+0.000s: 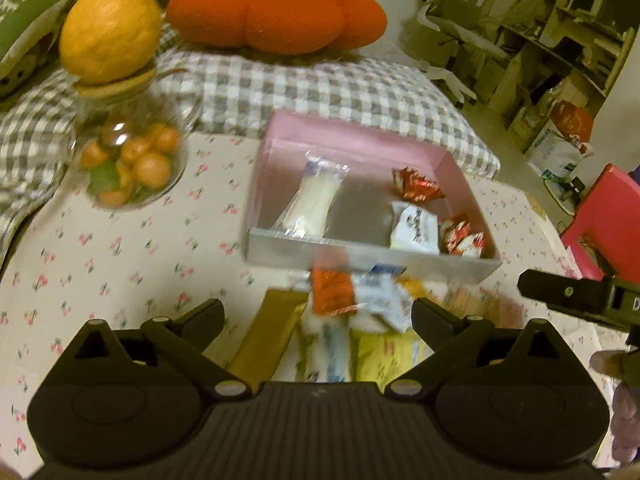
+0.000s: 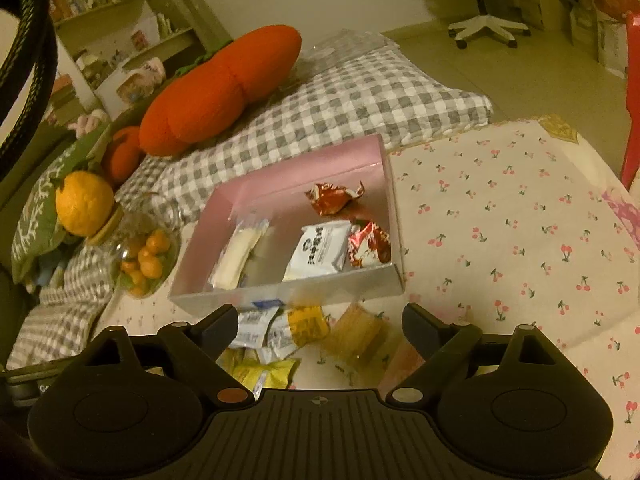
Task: Organize snacks
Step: 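Withdraw both tools from the box back over the snack pile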
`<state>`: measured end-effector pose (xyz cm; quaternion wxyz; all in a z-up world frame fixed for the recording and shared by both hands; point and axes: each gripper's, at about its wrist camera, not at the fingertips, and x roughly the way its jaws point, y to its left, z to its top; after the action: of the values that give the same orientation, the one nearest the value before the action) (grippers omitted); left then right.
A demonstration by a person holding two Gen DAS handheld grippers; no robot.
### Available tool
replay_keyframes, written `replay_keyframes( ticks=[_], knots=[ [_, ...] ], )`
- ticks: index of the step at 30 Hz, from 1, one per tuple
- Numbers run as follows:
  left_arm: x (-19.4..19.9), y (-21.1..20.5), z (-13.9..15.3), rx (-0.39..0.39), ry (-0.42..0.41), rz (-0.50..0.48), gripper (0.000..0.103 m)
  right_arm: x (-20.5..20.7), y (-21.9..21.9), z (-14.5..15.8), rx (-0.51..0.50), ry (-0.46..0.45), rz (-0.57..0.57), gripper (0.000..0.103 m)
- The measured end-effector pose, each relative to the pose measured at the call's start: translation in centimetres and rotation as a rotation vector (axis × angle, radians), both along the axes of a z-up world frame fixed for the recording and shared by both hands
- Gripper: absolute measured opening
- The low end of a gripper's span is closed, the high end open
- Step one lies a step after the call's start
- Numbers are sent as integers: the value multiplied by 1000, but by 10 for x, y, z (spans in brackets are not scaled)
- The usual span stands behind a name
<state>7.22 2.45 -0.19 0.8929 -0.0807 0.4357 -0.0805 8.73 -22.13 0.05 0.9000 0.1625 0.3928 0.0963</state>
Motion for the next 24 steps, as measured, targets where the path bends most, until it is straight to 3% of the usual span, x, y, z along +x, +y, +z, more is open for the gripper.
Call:
replay_keyframes(
  ticks=[8,14,24],
  knots=[
    [-8,20,-21,11,46,1,100,-11,12,-8,-66,18,32,92],
    [-10,34,-32,43,65,-6,94,-17,28,-14,-112,41,74,92],
    [-4,43,-46,10,101,-49,61,-18,60,-27,-132,83,131,92]
  ],
)
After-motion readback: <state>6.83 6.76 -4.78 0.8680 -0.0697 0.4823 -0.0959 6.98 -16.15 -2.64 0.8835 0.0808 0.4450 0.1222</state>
